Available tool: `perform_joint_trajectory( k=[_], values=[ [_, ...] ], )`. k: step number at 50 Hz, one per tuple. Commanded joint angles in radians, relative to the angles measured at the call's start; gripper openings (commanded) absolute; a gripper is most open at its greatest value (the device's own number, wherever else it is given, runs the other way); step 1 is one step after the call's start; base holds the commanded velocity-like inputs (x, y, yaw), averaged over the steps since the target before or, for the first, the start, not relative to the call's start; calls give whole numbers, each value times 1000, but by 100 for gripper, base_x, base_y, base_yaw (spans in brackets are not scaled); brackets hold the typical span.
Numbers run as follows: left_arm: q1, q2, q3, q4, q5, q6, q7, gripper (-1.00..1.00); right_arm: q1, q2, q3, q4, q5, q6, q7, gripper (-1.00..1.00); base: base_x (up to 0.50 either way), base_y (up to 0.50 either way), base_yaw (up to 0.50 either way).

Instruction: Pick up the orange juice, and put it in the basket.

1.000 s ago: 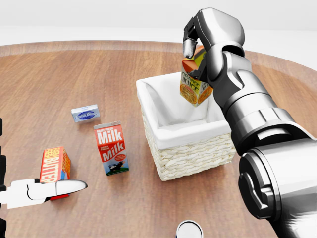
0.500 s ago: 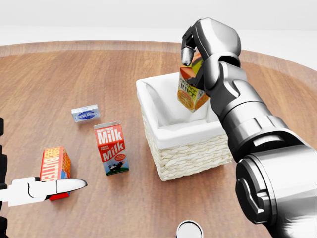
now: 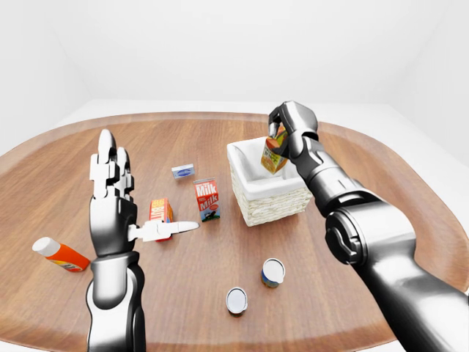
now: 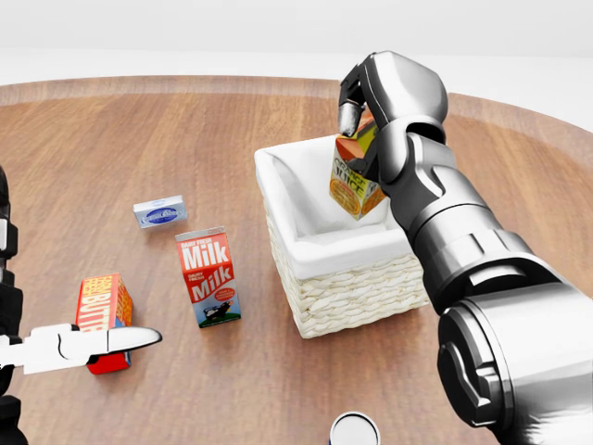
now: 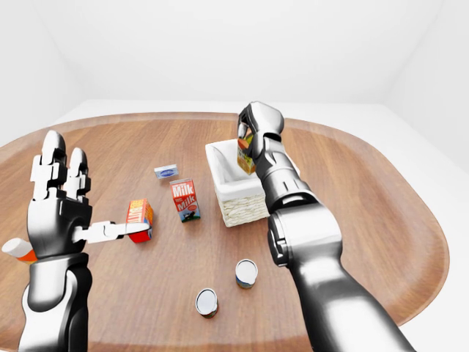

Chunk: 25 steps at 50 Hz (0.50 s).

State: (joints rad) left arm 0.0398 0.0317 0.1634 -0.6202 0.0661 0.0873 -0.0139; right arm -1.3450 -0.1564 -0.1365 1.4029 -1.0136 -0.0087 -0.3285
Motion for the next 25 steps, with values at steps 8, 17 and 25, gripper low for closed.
perform_joint_trajectory(
  k=[8, 17, 25],
  values=[
    [-2, 5, 4, 28, -8, 0, 3, 100, 22, 11, -9, -11, -23, 3, -46, -100, 0, 0, 0],
    [8, 1, -2, 4, -5, 0, 4, 100, 35, 14, -13, -11, -25, 1, -55, -100, 0, 0, 0],
    [13, -2, -5, -16, -2, 0, 3, 100, 49, 20, -16, -10, -27, 0, -58, -100, 0, 0, 0]
  ],
)
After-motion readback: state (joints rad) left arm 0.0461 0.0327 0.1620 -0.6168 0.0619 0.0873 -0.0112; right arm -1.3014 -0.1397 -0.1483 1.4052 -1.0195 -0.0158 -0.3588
